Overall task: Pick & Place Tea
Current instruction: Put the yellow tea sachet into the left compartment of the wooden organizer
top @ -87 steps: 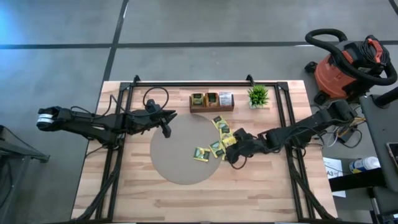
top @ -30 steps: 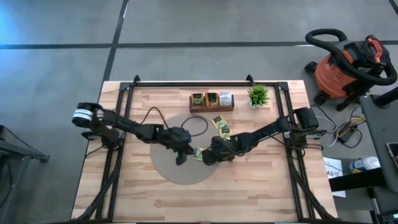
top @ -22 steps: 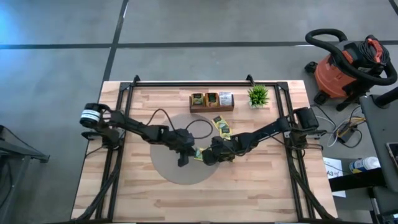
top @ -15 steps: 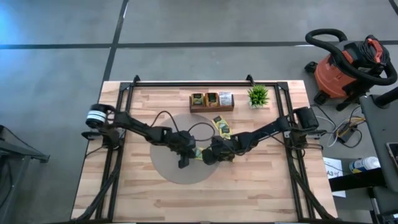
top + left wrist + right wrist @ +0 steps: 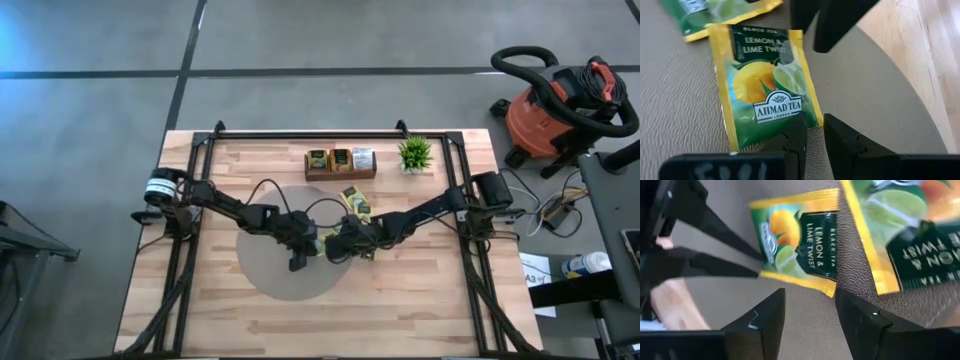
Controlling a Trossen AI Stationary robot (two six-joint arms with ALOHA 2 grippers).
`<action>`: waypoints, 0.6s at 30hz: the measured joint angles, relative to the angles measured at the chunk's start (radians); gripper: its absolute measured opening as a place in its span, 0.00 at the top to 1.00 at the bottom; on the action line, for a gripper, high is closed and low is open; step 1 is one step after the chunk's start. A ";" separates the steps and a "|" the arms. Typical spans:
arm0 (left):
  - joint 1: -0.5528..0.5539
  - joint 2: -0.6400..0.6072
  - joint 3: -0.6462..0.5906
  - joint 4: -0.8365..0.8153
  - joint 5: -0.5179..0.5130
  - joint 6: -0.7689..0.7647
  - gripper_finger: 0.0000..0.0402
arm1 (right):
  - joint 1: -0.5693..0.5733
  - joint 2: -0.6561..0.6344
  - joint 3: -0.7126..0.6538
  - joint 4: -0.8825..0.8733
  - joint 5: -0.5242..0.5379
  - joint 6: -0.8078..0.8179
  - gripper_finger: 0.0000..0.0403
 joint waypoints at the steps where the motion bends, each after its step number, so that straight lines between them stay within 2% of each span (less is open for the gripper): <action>1: 0.000 0.001 0.000 0.001 0.001 -0.001 0.83 | -0.001 0.000 0.000 0.000 0.010 0.000 0.58; 10: 0.000 0.002 0.000 0.001 0.001 0.006 0.83 | -0.005 0.000 0.000 0.001 0.069 -0.074 0.63; 18: 0.000 0.004 -0.002 0.026 -0.001 0.022 0.83 | -0.011 0.000 0.003 0.008 0.063 -0.148 0.72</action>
